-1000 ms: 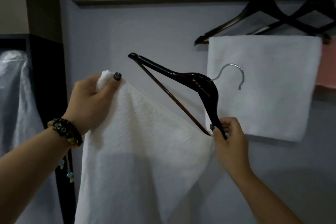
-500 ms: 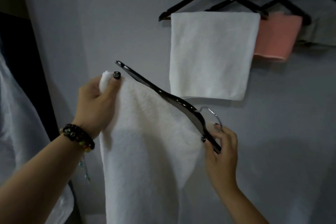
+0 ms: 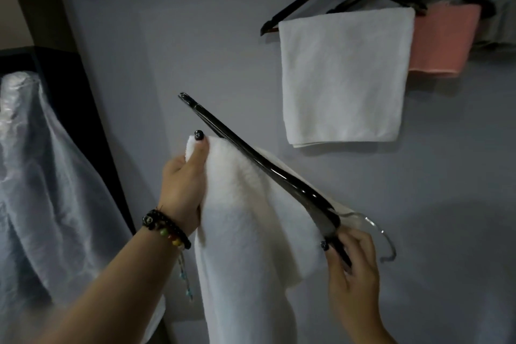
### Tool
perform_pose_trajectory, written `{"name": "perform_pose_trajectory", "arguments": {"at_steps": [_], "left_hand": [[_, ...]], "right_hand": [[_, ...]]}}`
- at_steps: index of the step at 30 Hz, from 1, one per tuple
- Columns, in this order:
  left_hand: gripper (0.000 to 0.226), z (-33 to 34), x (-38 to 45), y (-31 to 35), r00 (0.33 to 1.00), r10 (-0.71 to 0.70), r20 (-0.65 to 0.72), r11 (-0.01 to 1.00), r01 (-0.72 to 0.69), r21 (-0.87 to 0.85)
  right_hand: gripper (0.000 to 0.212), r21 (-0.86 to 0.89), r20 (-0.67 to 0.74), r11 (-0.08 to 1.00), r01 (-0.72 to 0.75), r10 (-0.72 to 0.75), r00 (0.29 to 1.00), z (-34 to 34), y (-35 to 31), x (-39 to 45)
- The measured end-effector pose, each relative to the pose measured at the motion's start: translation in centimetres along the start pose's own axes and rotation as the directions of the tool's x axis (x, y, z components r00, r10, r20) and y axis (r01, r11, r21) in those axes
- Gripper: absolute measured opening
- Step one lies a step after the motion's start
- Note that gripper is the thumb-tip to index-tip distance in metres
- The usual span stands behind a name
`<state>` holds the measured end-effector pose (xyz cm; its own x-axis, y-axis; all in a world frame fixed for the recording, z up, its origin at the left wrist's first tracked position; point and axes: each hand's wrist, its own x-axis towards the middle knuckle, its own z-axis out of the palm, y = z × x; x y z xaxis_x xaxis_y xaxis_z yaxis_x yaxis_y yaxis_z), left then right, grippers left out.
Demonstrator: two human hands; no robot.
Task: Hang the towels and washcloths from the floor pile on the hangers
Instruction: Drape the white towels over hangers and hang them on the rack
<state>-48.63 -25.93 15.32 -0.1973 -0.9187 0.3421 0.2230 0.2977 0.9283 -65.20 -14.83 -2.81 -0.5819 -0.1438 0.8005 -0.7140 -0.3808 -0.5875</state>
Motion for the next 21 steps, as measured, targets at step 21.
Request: {"name": "perform_pose_trajectory", "arguments": {"at_steps": [21], "left_hand": [[0.045,-7.8,0.5,-2.1,0.995,0.086,-0.058,0.996,-0.085,0.032]], "right_hand": [[0.025,0.038,0.461,0.943,0.329,-0.309,0.832,1.6,-2.1,-2.9]]}}
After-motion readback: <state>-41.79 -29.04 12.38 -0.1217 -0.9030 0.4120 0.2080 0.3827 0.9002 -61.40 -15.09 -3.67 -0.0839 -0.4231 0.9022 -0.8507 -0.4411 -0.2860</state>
